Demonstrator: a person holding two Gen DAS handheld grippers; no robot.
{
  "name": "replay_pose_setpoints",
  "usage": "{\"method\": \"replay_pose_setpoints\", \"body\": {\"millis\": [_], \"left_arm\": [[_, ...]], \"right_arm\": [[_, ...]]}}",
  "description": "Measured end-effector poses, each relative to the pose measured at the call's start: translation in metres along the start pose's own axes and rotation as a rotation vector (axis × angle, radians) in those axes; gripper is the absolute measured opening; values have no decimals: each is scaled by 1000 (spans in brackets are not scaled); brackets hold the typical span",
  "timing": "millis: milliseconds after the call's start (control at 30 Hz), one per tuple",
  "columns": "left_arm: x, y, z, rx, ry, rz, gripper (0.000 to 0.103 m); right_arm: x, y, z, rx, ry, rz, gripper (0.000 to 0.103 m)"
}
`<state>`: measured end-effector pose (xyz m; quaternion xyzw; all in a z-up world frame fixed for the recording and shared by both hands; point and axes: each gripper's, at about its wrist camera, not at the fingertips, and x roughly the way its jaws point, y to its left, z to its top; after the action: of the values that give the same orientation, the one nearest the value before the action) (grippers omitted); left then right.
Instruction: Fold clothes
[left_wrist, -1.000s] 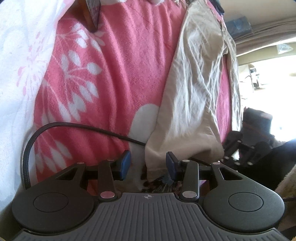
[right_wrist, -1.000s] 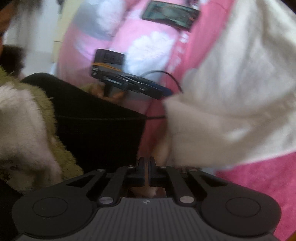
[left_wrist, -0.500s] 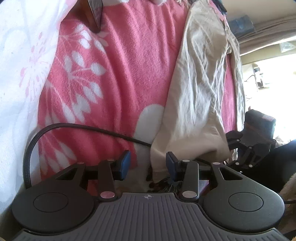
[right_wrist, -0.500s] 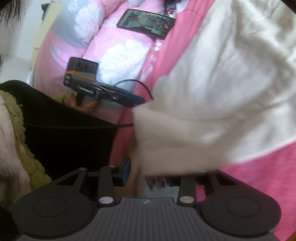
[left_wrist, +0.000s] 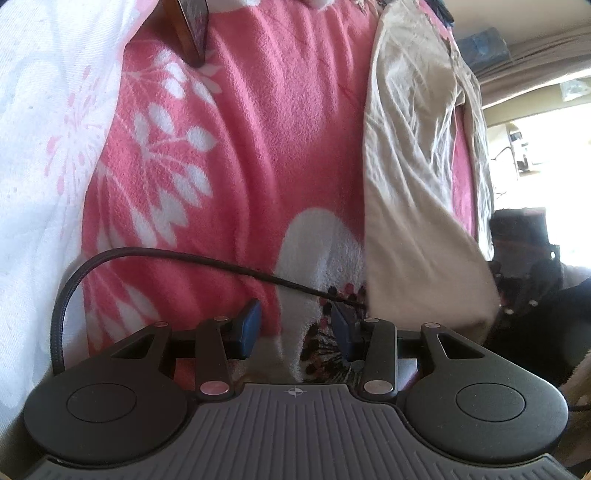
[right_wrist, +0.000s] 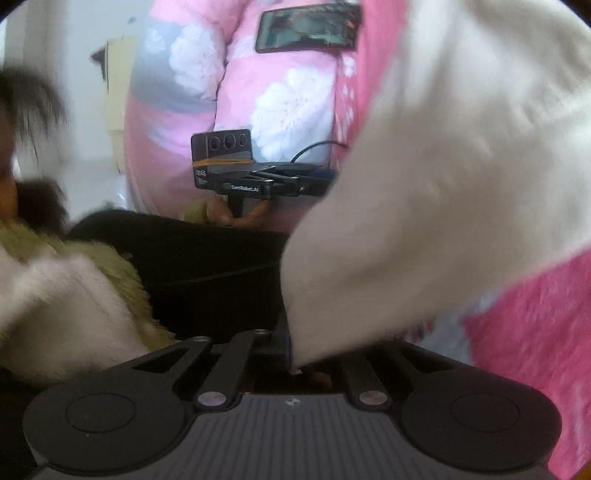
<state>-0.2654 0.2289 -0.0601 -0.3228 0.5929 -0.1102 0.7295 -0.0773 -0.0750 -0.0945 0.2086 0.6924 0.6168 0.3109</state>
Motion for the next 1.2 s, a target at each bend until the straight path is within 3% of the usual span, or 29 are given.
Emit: {"method": "replay_pose_setpoints", "body": {"millis": [200,500,767,1000,1100,1200], "left_arm": [[-7,-2,0,20,-8,45,41],[-35,-14,-13,15,-3,157,40],[-52,-27,-27,32,49,241,41],[-41,-41,-16,90,9,229,41],[-38,-45,-10,120,-8,219,41],[-36,-46,-8,136,-19,212,41]], "right_arm": [[-6,-37,0,102,58,-276,3],[6,-38,4,51,162,-275,3],[29,-26,19,-101,359,-337,11],[15,6,5,-277,442,-478,38],[12,27,-6,-369,507,-565,38],[-2,61,-8,-486,478,-549,34]]}}
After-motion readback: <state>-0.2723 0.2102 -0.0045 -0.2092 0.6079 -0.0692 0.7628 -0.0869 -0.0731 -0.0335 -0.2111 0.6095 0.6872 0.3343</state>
